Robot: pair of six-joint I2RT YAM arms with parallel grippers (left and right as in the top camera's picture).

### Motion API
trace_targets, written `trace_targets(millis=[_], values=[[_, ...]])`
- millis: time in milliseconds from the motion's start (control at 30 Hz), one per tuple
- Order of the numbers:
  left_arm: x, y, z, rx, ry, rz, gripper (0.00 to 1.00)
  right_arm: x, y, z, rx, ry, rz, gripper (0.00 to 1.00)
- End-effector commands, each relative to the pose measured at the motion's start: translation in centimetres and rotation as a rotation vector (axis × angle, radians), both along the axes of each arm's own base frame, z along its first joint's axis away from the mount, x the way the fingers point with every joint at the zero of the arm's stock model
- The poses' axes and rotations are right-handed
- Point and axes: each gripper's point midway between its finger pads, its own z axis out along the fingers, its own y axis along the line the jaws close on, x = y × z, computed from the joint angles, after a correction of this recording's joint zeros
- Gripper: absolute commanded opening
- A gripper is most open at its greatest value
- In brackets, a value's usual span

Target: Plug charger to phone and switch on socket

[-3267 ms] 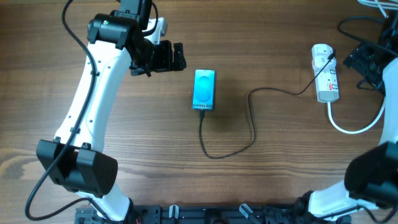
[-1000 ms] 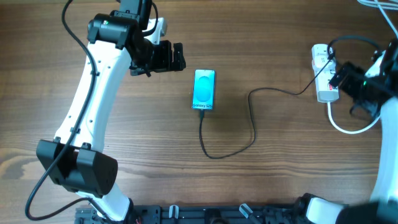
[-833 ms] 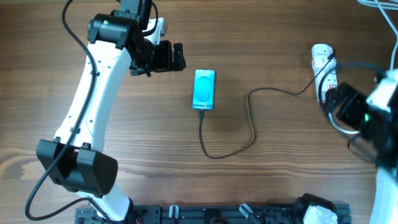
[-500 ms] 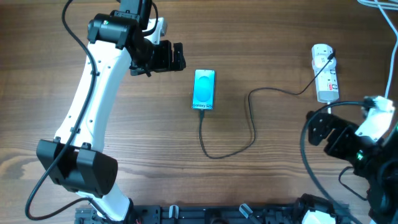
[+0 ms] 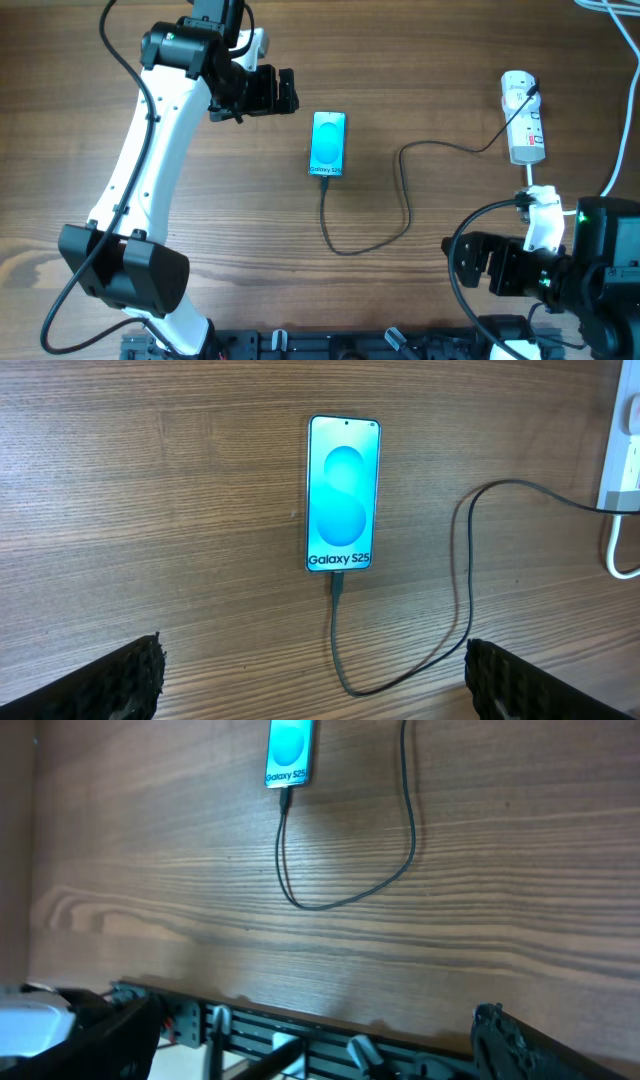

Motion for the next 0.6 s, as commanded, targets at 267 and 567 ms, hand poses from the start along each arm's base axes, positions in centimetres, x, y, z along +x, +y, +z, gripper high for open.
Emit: trace_targets(millis=[267,567], values=[[0.1,0.2,-0.2,0.007,0.002,0.001,1.0,3.1,-0.3,1.8,-0.019,-0.158,-0.016,1.0],[0.1,0.2,-0.2,0.007,0.002,0.001,1.0,7.0,-0.3,1.4,-0.12,-0.598,0.085,1.0]])
